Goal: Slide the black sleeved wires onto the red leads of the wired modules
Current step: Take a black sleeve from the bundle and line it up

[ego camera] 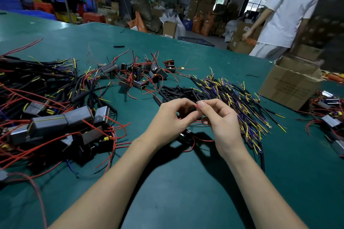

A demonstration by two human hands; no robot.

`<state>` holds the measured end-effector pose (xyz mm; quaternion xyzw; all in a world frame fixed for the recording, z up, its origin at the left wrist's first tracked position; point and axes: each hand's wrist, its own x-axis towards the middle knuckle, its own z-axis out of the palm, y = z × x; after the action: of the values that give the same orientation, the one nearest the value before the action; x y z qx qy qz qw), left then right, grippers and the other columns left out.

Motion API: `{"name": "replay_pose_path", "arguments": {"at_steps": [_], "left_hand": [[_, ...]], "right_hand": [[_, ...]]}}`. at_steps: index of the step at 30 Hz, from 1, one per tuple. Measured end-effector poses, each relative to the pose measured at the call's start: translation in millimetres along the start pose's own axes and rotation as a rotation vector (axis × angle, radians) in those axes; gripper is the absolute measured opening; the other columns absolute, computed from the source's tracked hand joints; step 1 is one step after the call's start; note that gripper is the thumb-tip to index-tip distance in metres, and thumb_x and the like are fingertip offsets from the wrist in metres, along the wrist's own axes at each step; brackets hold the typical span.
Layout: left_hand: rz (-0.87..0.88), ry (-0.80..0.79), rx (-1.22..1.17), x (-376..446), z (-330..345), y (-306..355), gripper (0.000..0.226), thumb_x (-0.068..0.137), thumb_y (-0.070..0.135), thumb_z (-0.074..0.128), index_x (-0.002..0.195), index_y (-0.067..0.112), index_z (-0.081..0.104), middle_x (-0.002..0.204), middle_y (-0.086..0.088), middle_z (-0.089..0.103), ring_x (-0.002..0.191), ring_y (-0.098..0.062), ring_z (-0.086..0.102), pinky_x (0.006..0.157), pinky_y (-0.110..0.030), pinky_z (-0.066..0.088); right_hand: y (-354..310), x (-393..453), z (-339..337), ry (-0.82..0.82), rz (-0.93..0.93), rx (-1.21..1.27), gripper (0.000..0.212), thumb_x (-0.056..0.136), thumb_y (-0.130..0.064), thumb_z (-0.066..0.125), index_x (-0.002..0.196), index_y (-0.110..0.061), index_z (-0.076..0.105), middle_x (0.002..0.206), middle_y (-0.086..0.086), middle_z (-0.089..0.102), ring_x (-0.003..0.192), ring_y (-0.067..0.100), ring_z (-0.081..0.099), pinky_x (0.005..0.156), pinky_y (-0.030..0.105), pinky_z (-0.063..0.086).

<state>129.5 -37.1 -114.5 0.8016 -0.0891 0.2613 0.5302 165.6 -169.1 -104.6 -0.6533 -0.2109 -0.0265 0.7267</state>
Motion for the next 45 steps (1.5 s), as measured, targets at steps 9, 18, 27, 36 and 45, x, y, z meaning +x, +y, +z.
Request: {"name": "replay_pose_path", "arguments": {"at_steps": [9,18,27,36,45], "left_hand": [[-0.164,0.135,-0.114,1.1,-0.7,-7.5,0.013,0.086,0.014,0.069,0.081,0.002,0.069,0.072,-0.008,0.057,0.064,-0.012,0.046,0.061,-0.021,0.038],[-0.218,0.174,-0.21,0.4,0.8,-8.7,0.004,0.086,0.008,0.066,0.088,0.012,0.065,0.081,-0.007,0.069,0.079,-0.028,0.065,0.082,-0.041,0.053],[-0.255,0.148,-0.225,0.2,0.6,-11.0,0.009,0.088,0.011,0.064,0.081,0.014,0.067,0.086,-0.014,0.072,0.076,-0.015,0.061,0.084,-0.04,0.051],[-0.307,0.126,-0.305,2.7,-1.1,-8.7,0.01,0.083,0.006,0.07,0.093,0.01,0.071,0.085,-0.006,0.073,0.075,-0.013,0.065,0.081,-0.027,0.054],[-0.24,0.054,-0.275,1.4,1.1,-3.3,0.025,0.083,-0.003,0.065,0.087,0.021,0.069,0.083,0.003,0.072,0.079,-0.007,0.065,0.084,-0.026,0.052]], "right_hand": [[-6.1,33.0,-33.2,0.224,0.051,-0.1,0.009,0.091,-0.013,0.061,0.088,-0.015,0.069,0.069,-0.007,0.066,0.057,0.003,0.058,0.05,0.015,0.04],[33.7,86.6,-11.5,0.119,0.111,-0.983,0.016,0.086,-0.017,0.058,0.082,-0.015,0.073,0.09,0.008,0.072,0.084,0.025,0.063,0.07,0.025,0.043],[38.3,106.9,10.3,0.05,0.142,-1.325,0.021,0.089,-0.026,0.061,0.098,-0.01,0.07,0.105,0.012,0.067,0.1,0.032,0.062,0.072,0.031,0.042],[4.5,73.4,0.3,0.182,0.172,-0.315,0.006,0.09,-0.005,0.056,0.089,-0.009,0.06,0.077,0.007,0.068,0.06,0.012,0.056,0.052,0.018,0.041],[-2.9,1.6,-8.5,0.128,0.32,0.154,0.017,0.094,-0.001,0.042,0.085,-0.007,0.055,0.051,-0.007,0.039,0.052,0.012,0.042,0.047,0.021,0.028]]}}
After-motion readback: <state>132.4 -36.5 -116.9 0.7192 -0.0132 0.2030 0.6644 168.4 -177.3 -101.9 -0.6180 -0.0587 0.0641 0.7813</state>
